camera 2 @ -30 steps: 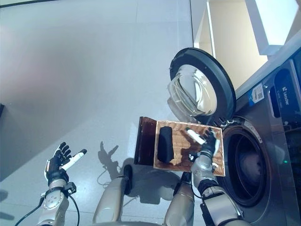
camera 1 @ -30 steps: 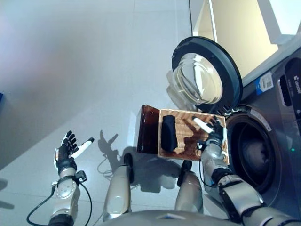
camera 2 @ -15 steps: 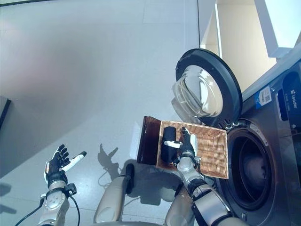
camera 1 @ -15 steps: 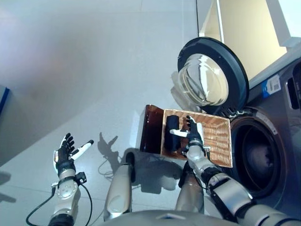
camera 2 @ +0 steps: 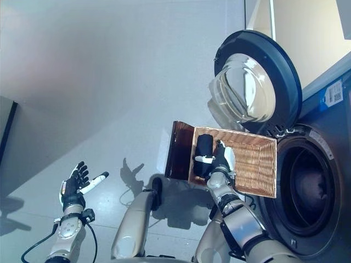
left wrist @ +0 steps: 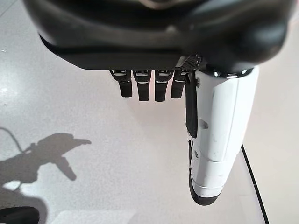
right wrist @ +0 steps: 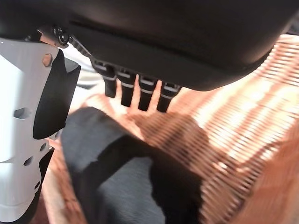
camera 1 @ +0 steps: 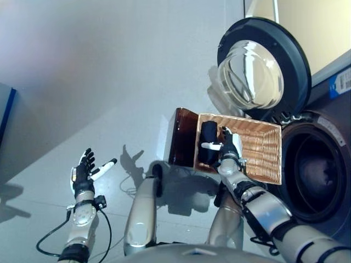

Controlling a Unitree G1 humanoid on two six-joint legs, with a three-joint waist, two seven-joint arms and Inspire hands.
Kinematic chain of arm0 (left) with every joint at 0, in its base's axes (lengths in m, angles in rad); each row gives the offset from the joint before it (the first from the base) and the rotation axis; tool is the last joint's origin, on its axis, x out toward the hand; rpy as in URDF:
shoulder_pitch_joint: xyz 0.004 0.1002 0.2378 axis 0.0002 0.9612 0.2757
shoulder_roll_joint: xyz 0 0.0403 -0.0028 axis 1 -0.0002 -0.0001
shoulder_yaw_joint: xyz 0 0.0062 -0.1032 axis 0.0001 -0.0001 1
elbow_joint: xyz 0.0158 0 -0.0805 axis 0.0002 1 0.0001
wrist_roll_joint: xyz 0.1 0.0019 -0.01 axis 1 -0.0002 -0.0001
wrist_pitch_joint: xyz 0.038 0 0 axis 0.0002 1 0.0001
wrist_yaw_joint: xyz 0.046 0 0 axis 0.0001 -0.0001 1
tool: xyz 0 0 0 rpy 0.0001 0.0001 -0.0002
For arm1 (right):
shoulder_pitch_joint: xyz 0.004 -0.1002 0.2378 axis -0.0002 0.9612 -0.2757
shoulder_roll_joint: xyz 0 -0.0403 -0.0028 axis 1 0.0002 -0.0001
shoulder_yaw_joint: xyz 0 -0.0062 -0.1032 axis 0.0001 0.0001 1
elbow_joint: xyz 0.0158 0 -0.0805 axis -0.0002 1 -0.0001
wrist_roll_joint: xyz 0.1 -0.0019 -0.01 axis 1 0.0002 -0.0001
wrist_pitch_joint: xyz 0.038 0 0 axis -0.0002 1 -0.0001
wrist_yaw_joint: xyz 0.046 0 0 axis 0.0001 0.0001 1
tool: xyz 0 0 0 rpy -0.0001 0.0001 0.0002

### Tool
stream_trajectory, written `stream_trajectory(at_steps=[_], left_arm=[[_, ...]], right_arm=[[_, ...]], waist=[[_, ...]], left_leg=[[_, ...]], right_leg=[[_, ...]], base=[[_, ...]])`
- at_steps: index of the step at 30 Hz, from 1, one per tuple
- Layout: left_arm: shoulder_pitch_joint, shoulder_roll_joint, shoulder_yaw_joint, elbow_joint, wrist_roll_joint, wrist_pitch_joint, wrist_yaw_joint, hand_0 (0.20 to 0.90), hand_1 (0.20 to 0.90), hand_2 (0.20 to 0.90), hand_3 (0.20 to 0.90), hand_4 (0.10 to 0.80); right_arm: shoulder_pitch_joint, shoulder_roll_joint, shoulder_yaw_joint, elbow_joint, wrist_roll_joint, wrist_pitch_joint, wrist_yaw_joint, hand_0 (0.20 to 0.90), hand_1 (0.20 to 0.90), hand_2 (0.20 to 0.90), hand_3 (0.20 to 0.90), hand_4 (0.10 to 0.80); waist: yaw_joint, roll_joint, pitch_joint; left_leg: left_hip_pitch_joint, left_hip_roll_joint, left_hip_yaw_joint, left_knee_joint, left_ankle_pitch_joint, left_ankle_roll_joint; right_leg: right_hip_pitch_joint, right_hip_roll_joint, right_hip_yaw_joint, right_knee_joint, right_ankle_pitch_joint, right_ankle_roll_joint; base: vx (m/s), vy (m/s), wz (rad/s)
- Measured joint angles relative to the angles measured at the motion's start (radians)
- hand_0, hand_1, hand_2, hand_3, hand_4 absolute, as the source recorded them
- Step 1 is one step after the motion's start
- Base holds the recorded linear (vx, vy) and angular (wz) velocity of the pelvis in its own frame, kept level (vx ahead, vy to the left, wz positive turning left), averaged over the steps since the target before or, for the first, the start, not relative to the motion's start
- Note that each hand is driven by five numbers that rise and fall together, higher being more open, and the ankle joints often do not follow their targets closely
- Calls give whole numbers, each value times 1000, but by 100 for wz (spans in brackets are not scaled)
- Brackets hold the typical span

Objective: Pick up the clothes and place them into the washing machine

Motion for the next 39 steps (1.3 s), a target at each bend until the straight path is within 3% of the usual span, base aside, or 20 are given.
stream_trajectory(at_steps=[9, 17, 26, 39], left_arm=[[-1, 1, -6, -38, 0, 1, 1, 900, 900, 900, 900, 800], [13, 2, -7, -74, 0, 1, 1, 900, 900, 900, 900, 800], [41, 2, -4, -129, 1, 5, 1, 900, 900, 900, 900, 800], [68, 16, 6, -161, 0, 6, -1, 900, 900, 900, 900, 800]], right_arm=[[-24, -9, -1, 49, 0, 11, -32, 900, 900, 900, 900, 800], [-48, 1, 0, 65, -1, 19, -50, 900, 900, 900, 900, 800], [-62, 11, 4, 66, -1, 20, -64, 900, 900, 900, 900, 800], [-102, -17, 21, 73, -1, 22, -103, 900, 900, 900, 900, 800]], waist=[[1, 17, 27], [1, 20, 29], [7, 17, 26], [25, 16, 21]], left_leg=[[-100, -15, -16, 116, -28, 18], [-162, -16, -24, 175, -34, 27], [-213, -16, -32, 220, -40, 22], [-288, -16, -48, 241, -38, 17]], right_leg=[[-89, -24, 26, 102, -15, 8], [-140, -20, 47, 136, -20, 15], [-206, -19, 73, 207, -45, 25], [-282, -12, 81, 246, -52, 17]], base=[[-26, 19, 5], [-10, 12, 0], [-6, 3, 1], [4, -1, 2]])
